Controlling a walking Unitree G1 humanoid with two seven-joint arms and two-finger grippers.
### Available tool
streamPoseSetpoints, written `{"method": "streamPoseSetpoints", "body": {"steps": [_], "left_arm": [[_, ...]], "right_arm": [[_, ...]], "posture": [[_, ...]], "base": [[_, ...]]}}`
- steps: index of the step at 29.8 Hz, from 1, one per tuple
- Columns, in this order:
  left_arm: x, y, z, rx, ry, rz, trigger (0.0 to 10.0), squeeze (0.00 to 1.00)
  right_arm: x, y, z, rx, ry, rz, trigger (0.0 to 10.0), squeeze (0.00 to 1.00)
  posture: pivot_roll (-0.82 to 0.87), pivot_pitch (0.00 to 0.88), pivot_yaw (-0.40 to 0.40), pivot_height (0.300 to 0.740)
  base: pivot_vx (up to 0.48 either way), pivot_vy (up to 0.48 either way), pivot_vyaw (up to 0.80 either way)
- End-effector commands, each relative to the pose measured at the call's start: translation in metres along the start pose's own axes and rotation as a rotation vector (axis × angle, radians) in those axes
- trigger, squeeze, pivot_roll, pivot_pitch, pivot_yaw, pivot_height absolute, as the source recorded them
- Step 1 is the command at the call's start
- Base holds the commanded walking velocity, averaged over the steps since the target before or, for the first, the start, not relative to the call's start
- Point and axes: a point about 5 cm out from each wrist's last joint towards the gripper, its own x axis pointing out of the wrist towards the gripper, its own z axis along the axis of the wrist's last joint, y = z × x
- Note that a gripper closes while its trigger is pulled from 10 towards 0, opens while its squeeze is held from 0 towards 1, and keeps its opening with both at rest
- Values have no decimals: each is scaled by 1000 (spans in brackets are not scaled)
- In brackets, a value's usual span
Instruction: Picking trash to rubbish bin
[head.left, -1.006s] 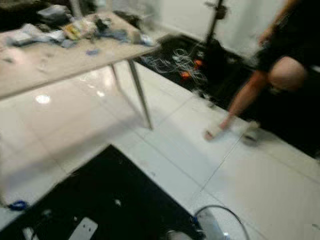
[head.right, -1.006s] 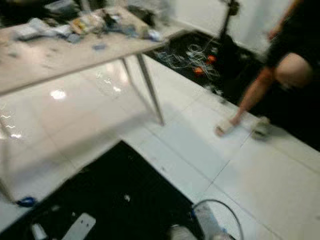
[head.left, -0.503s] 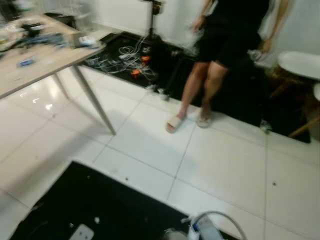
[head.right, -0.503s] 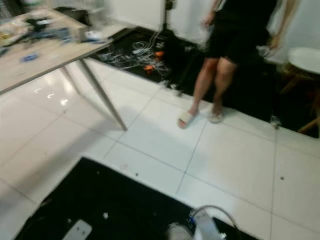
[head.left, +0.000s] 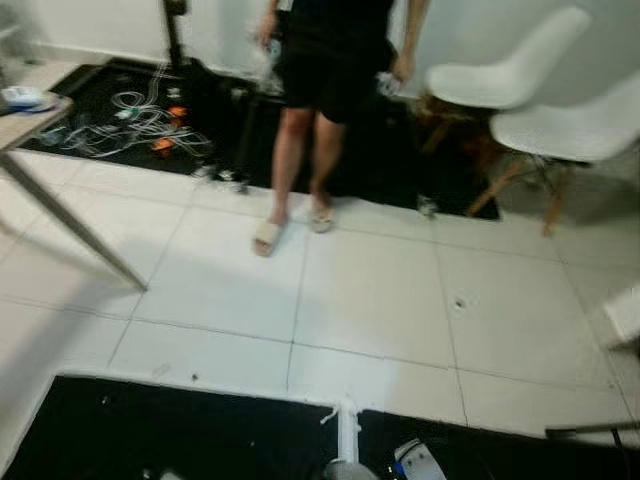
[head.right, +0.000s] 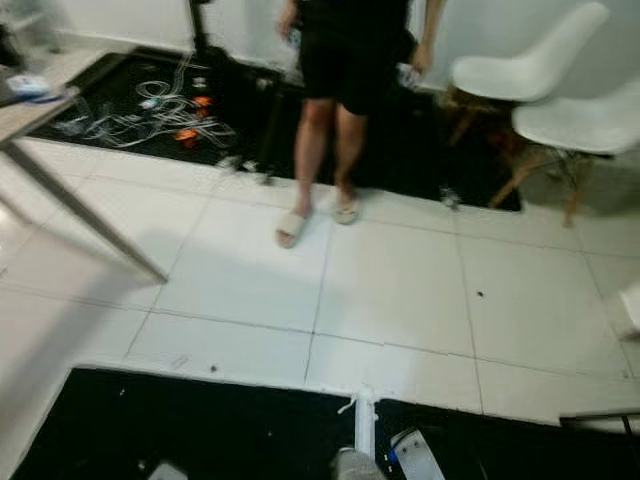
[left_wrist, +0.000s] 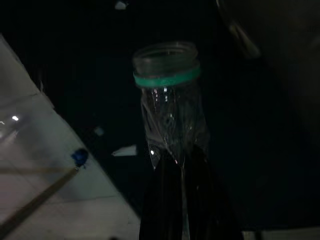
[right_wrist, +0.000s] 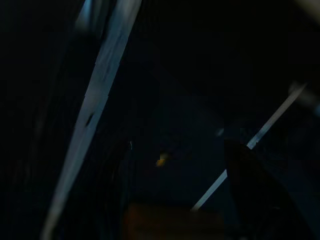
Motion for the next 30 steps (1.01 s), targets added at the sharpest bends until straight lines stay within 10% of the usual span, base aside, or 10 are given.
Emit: {"method": "streamPoseSetpoints", "body": {"steps": [1,6,16,30], "left_arm": [[1,-12,0,21,7,-28,10000,0],[1,-20,1,66,7,-53,10000,0],[-2,17,47,-2,-107,19,10000,0],[0,9,6,-173,-23,24,10000,0]], "right_arm": [[0,-2,-10,26,13,-13,10000,0],[-1,-3,-25,53,33,-25,10000,0],[-3,1,-44,85,54,-22,10000,0],[-4,26,-49,-8,36,21,10000,0]], "posture": [[-115,109,3,740],[-132,111,8,740],[-32,36,9,740],[131,0,-72,740]], "base": [[0,0,-800],[0,0,-800],[0,0,-800],[0,0,-800]]}}
